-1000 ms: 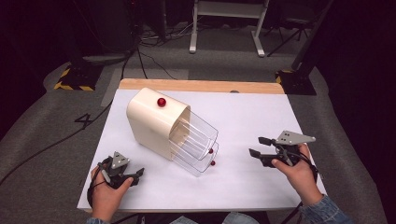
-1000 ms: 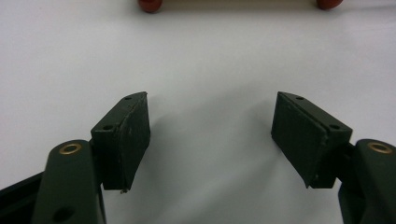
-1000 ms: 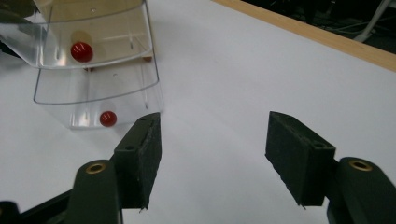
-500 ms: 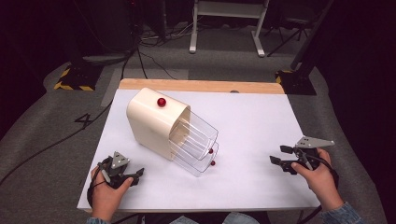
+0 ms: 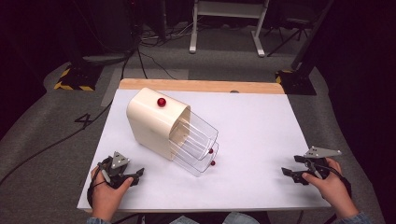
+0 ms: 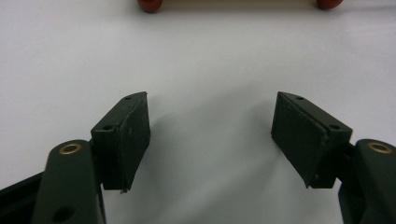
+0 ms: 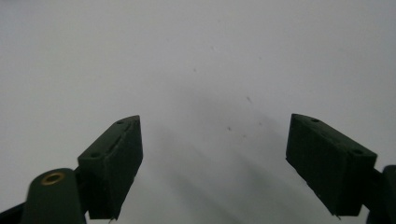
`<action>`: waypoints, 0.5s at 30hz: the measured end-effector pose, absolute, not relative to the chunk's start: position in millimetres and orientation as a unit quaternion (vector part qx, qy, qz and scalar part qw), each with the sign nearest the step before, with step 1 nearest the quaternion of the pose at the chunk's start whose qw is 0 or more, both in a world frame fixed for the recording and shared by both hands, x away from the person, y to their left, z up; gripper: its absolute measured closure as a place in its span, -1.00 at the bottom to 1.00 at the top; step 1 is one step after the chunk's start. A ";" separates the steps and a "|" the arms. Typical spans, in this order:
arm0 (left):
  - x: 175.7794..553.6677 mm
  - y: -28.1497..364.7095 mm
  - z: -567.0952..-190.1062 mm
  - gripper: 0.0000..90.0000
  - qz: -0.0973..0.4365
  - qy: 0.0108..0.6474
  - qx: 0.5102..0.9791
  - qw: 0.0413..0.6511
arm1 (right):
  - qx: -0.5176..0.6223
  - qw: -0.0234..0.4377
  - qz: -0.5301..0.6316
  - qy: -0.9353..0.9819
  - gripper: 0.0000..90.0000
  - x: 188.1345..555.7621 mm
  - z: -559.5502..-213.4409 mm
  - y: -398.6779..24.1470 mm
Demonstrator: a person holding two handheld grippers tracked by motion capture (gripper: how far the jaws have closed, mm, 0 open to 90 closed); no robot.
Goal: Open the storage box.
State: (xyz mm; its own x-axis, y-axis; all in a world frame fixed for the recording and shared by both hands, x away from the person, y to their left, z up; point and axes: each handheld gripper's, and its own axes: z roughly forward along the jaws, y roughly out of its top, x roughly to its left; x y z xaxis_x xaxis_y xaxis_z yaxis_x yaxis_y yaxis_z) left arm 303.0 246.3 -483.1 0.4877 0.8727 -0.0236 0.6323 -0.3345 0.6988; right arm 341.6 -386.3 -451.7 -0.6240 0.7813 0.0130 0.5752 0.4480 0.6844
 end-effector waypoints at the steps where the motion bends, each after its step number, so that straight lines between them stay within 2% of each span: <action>1: 303.0 246.3 -483.1 -0.37 0.182 0.472 0.796 0.331 | 0.405 0.154 0.334 0.837 -0.57 341.6 -451.7 -386.3; 8: 303.0 246.3 -483.1 -0.37 0.182 0.472 0.797 0.331 | 0.418 0.166 0.355 0.819 -0.62 339.4 -477.5 -390.9; 15: 302.9 246.5 -483.0 -0.37 0.182 0.471 0.797 0.330 | 0.406 0.187 0.350 0.824 -0.66 337.0 -481.0 -387.3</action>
State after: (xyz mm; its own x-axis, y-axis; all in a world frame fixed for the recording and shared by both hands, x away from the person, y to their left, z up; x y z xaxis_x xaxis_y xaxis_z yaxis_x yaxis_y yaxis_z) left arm 302.9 246.5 -483.0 0.4894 0.8718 -0.0210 0.6314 -0.3376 0.6981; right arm 337.0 -387.3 -481.0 -0.6008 0.7991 -0.0235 0.5381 0.4260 0.7273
